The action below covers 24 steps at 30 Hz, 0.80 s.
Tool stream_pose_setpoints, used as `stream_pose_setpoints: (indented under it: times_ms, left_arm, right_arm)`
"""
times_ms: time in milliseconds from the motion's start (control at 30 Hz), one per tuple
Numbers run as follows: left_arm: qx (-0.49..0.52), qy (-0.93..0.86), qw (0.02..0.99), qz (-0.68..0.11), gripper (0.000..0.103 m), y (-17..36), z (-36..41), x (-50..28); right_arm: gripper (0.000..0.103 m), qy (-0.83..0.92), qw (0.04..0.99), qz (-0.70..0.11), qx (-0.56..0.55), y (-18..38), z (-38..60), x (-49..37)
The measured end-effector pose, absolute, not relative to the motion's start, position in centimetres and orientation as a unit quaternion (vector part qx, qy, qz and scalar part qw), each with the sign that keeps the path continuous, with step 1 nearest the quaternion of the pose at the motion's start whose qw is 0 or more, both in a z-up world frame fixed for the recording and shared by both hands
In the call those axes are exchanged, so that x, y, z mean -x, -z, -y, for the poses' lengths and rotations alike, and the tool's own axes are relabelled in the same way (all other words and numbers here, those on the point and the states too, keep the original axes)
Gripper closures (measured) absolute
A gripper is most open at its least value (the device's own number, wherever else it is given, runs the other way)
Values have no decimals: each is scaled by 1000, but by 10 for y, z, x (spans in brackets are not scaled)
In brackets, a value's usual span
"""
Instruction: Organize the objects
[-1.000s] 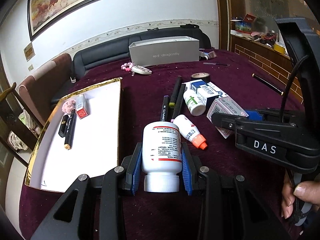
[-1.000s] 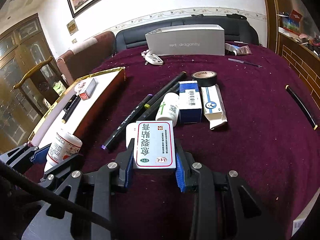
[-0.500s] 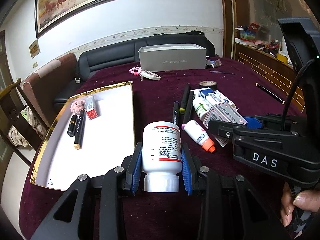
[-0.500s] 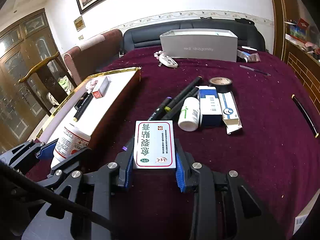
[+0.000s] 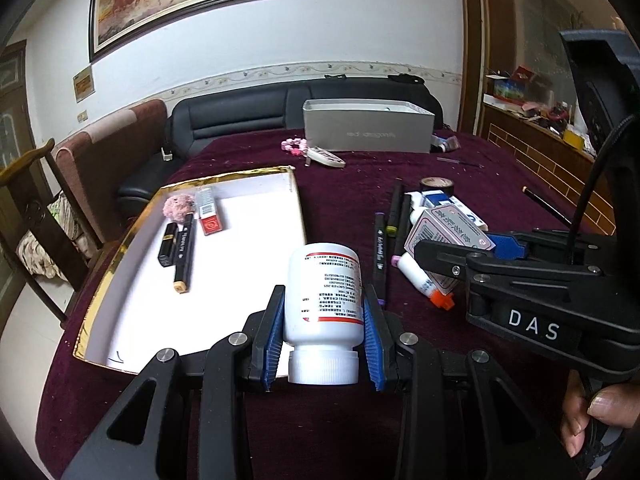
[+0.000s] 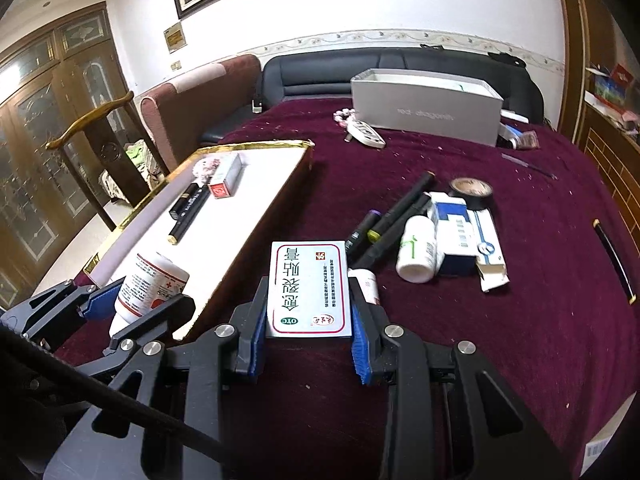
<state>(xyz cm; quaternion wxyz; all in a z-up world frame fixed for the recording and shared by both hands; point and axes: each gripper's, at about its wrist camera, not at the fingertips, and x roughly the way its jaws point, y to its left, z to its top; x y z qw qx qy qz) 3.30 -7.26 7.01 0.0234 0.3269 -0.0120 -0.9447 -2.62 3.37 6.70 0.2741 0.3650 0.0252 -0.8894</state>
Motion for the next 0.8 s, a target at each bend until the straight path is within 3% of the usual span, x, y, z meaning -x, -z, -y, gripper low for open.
stream_pose_setpoints:
  times_ms: [500, 800]
  left_arm:
    - [-331, 938, 87, -50, 73, -71, 163, -24]
    - [-387, 915, 51, -99, 73, -54, 206, 13]
  right_arm:
    - [71, 873, 318, -57, -365, -86, 38, 54]
    - [71, 842, 339, -46, -417, -75, 89, 108]
